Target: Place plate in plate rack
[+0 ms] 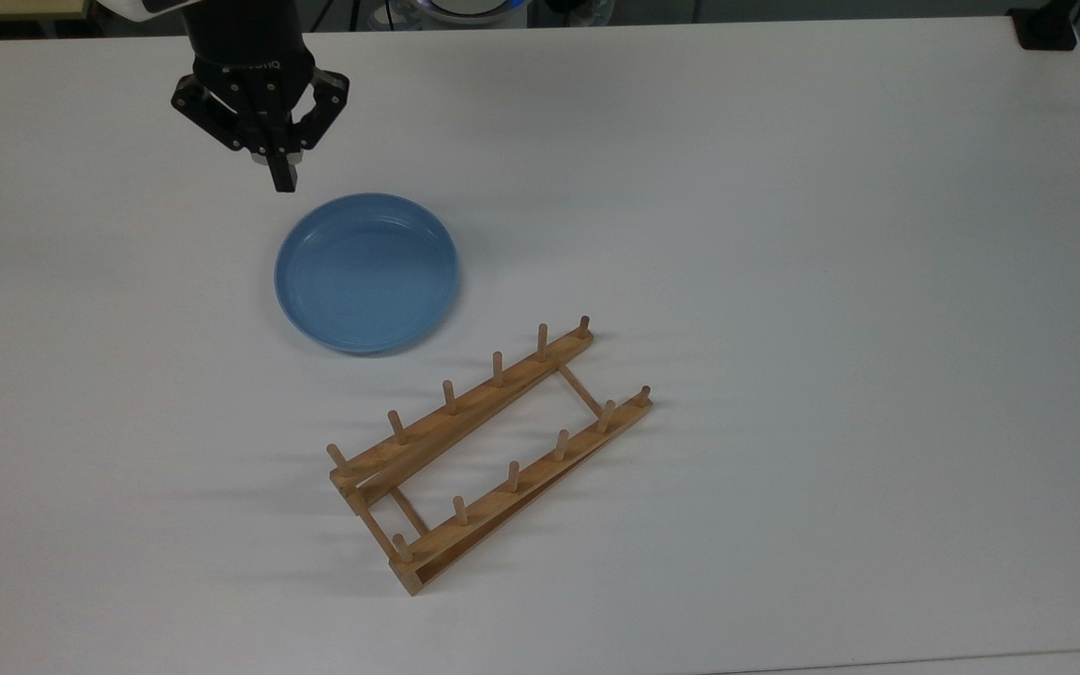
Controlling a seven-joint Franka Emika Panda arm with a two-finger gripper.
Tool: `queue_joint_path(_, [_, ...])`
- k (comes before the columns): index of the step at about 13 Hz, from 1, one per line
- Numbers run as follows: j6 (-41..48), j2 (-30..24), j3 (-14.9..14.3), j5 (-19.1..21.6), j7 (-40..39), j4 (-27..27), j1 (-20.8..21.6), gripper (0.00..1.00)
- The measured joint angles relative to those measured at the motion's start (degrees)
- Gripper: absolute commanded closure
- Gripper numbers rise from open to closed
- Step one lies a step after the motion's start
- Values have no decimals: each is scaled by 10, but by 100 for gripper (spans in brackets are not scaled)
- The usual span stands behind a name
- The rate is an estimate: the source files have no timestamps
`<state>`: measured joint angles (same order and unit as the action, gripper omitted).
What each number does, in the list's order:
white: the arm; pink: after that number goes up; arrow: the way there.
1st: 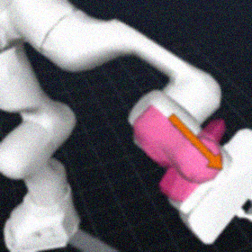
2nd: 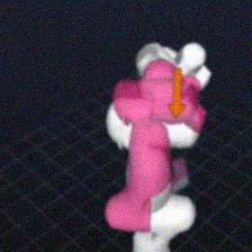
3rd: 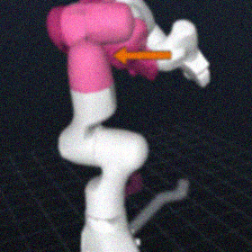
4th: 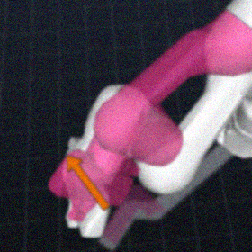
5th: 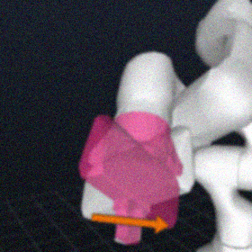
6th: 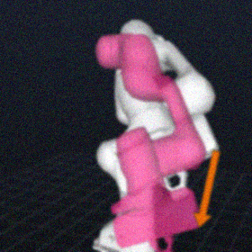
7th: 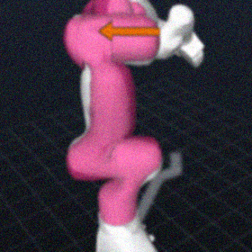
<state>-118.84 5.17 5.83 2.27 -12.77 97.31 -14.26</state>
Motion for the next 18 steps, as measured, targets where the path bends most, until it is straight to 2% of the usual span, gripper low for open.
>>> queue_joint_path(1, [0, 4, 0, 0, 1, 1, 0, 65])
queue_joint_path(3, [15, 14, -2, -1, 1, 10, -3, 38])
queue_joint_path(5, [17, 31, -6, -20, -1, 40, -10, 18])
queue_joint_path(6, [17, 39, -7, -31, -1, 50, -15, 13])
queue_joint_path(9, [9, 71, -8, -47, -3, 65, -36, 12])
queue_joint_path(13, [-44, 112, -8, -51, -6, 82, -53, 12])
queue_joint_path(14, [-59, 121, -8, -53, -6, 91, -54, 15])
queue_joint_path(15, [-77, 133, -8, -55, -6, 102, -53, 19])
queue_joint_path(18, [-88, 147, -8, -55, -6, 109, -53, 54])
